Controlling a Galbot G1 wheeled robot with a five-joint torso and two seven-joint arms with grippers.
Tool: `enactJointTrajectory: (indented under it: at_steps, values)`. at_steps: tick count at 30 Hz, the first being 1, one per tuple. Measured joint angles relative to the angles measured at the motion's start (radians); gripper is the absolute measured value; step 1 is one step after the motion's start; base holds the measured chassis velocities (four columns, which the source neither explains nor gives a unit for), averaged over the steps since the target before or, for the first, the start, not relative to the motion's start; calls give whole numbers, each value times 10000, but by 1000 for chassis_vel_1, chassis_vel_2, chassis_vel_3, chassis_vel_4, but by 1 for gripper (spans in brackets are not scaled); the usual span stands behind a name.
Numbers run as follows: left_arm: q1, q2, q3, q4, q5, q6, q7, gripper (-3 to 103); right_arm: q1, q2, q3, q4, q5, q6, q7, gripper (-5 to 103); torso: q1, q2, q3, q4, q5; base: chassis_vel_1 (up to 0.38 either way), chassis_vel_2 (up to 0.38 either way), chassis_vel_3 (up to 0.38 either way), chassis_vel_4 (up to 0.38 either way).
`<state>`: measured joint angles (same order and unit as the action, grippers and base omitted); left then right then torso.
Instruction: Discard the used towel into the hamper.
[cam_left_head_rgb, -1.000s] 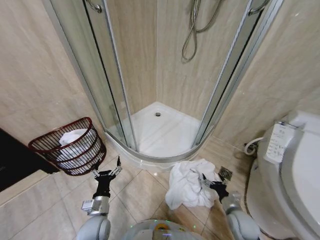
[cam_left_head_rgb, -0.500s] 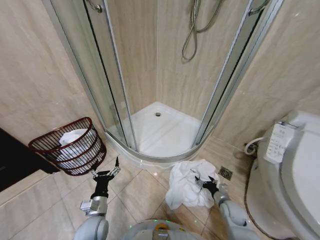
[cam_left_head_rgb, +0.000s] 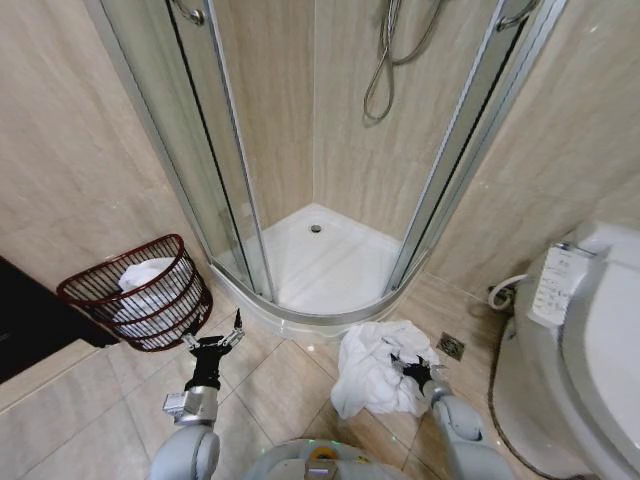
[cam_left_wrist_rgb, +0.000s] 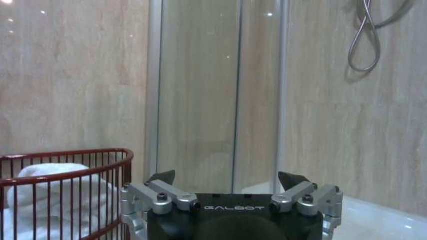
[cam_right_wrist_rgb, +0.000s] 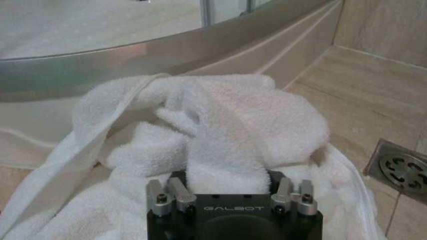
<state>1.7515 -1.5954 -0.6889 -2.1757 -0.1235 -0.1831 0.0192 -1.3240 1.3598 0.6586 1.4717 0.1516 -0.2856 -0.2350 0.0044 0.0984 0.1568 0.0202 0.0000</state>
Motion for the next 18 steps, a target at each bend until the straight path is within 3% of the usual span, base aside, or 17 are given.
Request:
enactJointTrajectory:
  at_steps: [6,9,11,13,15,18]
  values:
    - [66,3,-51,-25,-44,-26,0,100,-46,50,30,19,10,266,-64,47,0,0,0,0,0,0,0,0,0]
    - [72,-4,-35,-53,-45,-26,0,100,-82,70,53,29,18,336,-65,41,0,0,0,0,1,0,0,0,0]
    - [67,-7,-25,-74,-47,-26,0,100,-121,84,76,41,33,372,-56,30,0,0,0,0,0,0,0,0,0]
    - [64,-7,-25,-90,-49,-26,0,100,-153,89,95,46,50,402,-46,30,0,0,0,0,0,0,0,0,0]
    - [68,-3,-29,-120,-54,-36,1,100,-228,96,136,50,79,483,-39,14,0,0,0,0,1,0,0,0,0]
    - [88,-1,-35,-143,-61,-46,0,100,-305,110,182,83,145,566,-31,11,0,0,0,1,2,0,0,0,0]
